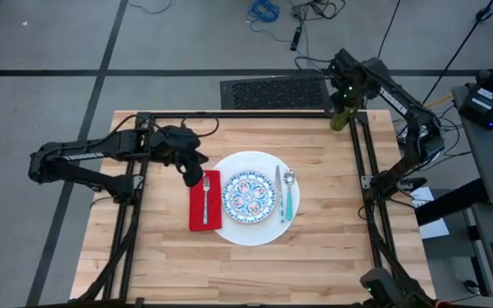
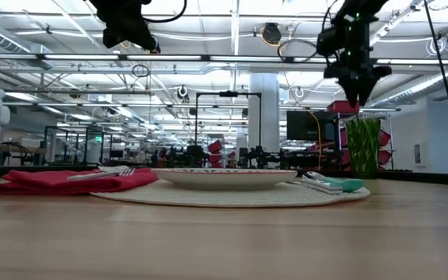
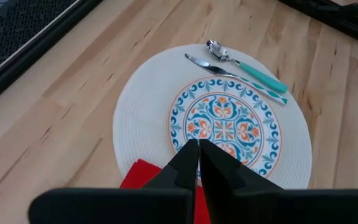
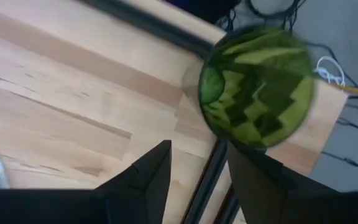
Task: Set table place
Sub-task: Put the green glass at the top right of the white placemat
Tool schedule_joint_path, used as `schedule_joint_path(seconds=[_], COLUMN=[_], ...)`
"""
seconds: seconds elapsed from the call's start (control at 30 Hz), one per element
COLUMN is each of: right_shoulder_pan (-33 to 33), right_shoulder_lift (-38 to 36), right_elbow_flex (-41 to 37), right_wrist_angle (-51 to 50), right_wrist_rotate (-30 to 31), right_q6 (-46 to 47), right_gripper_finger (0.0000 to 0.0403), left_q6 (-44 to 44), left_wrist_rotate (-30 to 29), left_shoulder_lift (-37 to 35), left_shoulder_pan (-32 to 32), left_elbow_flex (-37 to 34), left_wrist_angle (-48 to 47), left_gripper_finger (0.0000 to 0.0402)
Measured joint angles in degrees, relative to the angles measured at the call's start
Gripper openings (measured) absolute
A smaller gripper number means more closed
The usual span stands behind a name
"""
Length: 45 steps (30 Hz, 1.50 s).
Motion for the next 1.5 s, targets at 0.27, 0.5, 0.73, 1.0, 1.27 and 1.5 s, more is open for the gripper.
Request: schedule_joint_path(seconds=[0.27, 0.5, 0.73, 1.0, 1.27, 1.5], right_shoulder_pan=[-2.17, -2.62, -2.64, -2.51, -1.28, 6.78], right_shoulder_lift=[0.62, 6.32, 12.26, 14.82, 12.13, 3.7], right_elbow_flex=[3.64, 1.68, 1.53, 1.53, 1.53, 1.55], right_wrist_angle=[3.13, 2.32, 4.59, 4.27, 1.55, -6.04], right_wrist_rotate=[0.08, -0.37, -0.11, -0.22, 2.22, 2.11], right_q6=[-1.81, -4.0, -4.17, -4.04, -3.9, -3.52], right_gripper_finger=[0.0144, 0.0144, 0.0142, 0.0018, 0.0002, 0.0001], left_q6=[0.64, 0.31, 0.0, 0.31, 1.85, 3.04], left_wrist_rotate=[-0.13, -0.13, -0.13, -0.13, -0.9, -0.98], left_shoulder_lift=[0.0, 0.02, 0.02, 0.02, 0.02, 0.02], left_shoulder_pan=[0.49, 0.62, 0.61, 0.61, 0.63, 0.8], left_elbow_flex=[0.0, 0.04, 0.04, 0.04, 0.04, 0.07], left_wrist_angle=[0.06, 0.0, -0.03, -0.21, -0.23, -0.62], left_gripper_finger=[0.0, 0.0, 0.0, 0.0, 0.0, 0.0])
